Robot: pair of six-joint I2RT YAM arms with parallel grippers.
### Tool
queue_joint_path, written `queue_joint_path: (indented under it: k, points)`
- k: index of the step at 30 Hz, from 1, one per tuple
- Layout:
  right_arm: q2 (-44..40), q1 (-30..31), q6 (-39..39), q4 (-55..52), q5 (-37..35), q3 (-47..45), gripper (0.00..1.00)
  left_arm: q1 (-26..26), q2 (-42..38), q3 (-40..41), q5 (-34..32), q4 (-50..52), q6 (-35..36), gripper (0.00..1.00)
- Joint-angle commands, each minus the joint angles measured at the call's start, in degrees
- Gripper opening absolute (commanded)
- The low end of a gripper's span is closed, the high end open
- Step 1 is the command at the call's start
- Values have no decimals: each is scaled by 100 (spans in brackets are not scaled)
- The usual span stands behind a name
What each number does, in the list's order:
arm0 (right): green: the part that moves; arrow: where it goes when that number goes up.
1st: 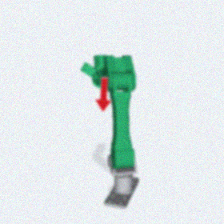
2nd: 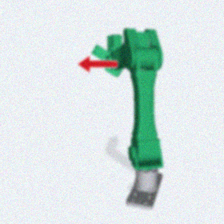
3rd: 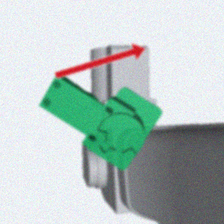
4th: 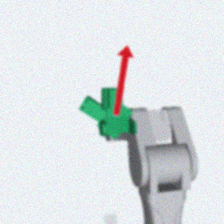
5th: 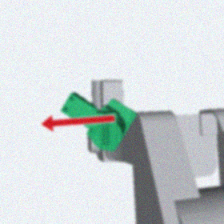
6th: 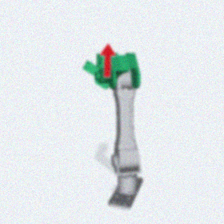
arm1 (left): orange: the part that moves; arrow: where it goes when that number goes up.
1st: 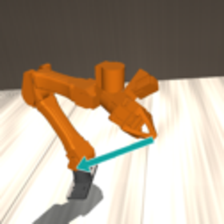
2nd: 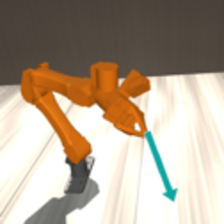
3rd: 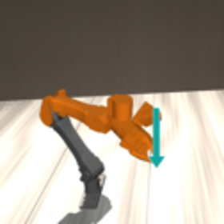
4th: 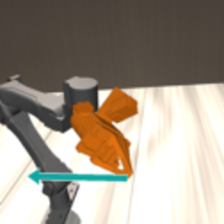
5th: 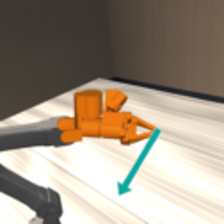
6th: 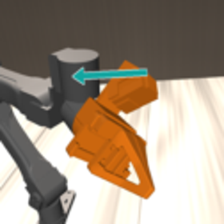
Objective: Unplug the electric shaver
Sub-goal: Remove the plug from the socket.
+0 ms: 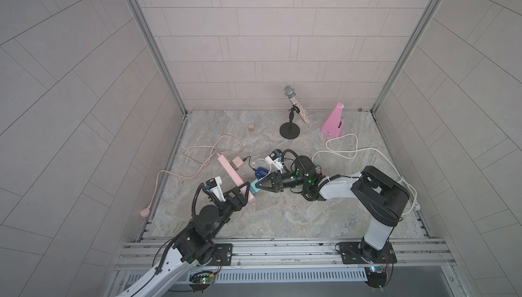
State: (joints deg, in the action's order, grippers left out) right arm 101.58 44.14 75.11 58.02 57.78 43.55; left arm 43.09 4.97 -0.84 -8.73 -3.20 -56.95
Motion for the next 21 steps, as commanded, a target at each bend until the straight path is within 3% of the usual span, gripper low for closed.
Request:
queue_joint_path:
  k: [1, 6, 13, 21]
  points:
    - [-155, 51, 25, 863, 181, -8, 3, -55, -129, 123, 25, -105, 8, 73]
    - [-113, 51, 198, 1238, 185, -75, 4, -77, -337, 119, 45, -37, 42, 64]
    - [148, 51, 744, 2271, 249, -75, 4, -90, -444, 119, 92, -63, 50, 58]
    - [209, 68, 668, 2268, 246, -66, 4, -112, -470, 128, 178, -135, 60, 43]
